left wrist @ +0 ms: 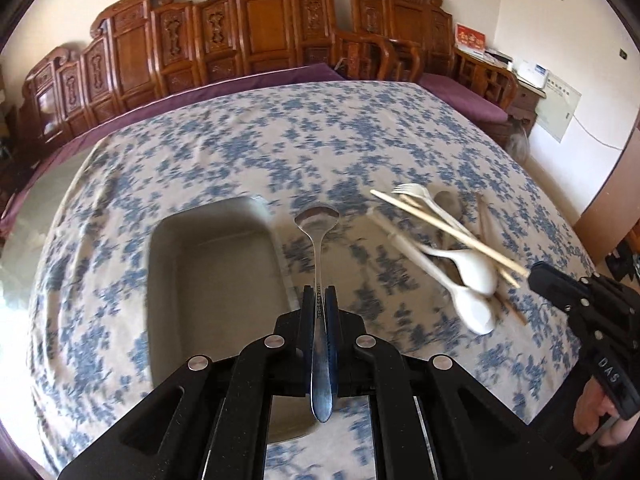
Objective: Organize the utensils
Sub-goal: 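Lower the metal spoon into the grey tray and open the left tool while the right tool carries the chopstick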
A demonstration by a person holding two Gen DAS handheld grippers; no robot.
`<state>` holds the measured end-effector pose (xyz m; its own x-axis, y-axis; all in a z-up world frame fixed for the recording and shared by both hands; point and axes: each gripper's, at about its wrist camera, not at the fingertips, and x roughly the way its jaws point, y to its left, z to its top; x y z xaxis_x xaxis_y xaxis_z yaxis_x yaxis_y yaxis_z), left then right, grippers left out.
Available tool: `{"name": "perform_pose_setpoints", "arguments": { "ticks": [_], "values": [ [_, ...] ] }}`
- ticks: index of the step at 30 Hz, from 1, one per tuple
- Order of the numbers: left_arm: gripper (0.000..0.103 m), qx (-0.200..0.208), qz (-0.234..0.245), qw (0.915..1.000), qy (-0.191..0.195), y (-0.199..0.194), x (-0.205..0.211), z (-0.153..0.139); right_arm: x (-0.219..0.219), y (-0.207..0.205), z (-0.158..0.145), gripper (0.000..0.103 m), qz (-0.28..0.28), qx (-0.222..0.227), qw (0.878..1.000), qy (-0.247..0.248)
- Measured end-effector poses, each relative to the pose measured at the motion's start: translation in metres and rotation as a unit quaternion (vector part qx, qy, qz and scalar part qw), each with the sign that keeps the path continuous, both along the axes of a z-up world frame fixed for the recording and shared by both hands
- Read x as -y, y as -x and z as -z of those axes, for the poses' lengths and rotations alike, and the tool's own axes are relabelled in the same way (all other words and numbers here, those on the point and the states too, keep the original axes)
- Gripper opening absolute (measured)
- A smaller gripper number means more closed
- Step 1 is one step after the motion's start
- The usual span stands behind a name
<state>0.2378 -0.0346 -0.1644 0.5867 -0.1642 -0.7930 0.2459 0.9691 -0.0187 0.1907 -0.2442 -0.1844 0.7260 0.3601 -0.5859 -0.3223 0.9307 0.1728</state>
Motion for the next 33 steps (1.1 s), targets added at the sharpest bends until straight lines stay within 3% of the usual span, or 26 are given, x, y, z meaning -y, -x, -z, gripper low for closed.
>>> {"name": "perform_pose_setpoints", "arguments": {
  "ticks": [10,18,29,33],
  "values": [
    [0.005,-0.027,-0.045,0.9985,-0.016,-0.018,-0.05,0.026,-0.026,0.0,0.012,0.006,-0.017,-0.007,0.999,0.038],
    [0.005,-0.047,-0.053,0.9965,-0.042,-0.031,-0.057,0.047,-0.032,-0.006,0.018,0.006,-0.018,-0.016,0.999,0.043],
    [0.006,-0.043,-0.062,0.9971,-0.01,-0.033,-0.069,0.047,-0.044,-0.003,0.004,0.006,-0.019,-0.012,0.999,0.034],
    [0.014,-0.027,-0.06,0.9978,0.006,-0.028,-0.077,0.034,-0.049,0.001,-0.012,0.006,-0.025,0.0,0.999,0.032]
  ]
}}
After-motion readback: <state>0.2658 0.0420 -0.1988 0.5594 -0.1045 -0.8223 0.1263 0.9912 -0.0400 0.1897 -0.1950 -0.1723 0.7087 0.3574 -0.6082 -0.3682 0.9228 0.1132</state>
